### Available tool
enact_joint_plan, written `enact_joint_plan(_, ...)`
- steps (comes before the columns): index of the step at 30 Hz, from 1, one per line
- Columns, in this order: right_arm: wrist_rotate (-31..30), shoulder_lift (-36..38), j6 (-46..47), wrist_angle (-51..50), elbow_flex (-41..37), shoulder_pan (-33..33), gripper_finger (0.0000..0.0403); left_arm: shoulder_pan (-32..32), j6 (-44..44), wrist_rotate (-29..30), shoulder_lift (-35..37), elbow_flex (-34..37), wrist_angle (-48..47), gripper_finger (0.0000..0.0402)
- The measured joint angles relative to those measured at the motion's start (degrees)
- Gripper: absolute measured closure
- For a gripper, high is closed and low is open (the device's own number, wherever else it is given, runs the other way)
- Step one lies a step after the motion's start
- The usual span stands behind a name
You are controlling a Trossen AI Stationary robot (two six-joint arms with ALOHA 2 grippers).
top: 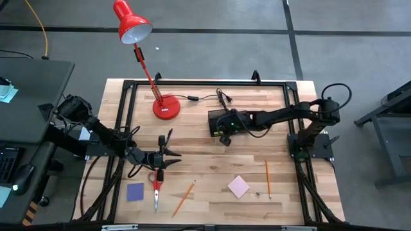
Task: Pick and place office supplies into organizer
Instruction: Put the pink binder clip into the desk organizer, then put the blue binder clip into the desk organizer
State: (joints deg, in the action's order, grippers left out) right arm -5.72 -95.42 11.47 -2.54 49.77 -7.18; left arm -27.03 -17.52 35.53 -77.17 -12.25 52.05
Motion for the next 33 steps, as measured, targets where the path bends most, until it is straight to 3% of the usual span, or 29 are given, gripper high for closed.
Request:
enact_joint_plan(5,0.0,0.0,0.3,0.0,0.0,-1.1,0.0392,0.0,0.0,-0.1,0.0,0.0,0.3,0.0323)
enact_joint_plan(16,-0.5,0.0,1.1,-0.2,0.0,-0.2,0.0306,0.0,0.0,-0.2,0.0,0.0,0.0,0.0323)
enact_joint_plan(22,-0.6,0.8,1.0,-1.5,0.0,3.4,0.0296,0.0,0.0,-0.2,0.0,0.0,0.0,0.0323)
enact_joint_plan(25,-3.7,1.8,1.5,-2.1,0.0,7.3,0.0295,0.0,0.0,-0.2,0.0,0.0,-0.1,0.0323)
enact_joint_plan(33,-19.9,4.0,6.2,-2.9,0.0,22.9,0.0295,0.0,0.4,-0.2,0.0,0.0,-0.9,0.0323)
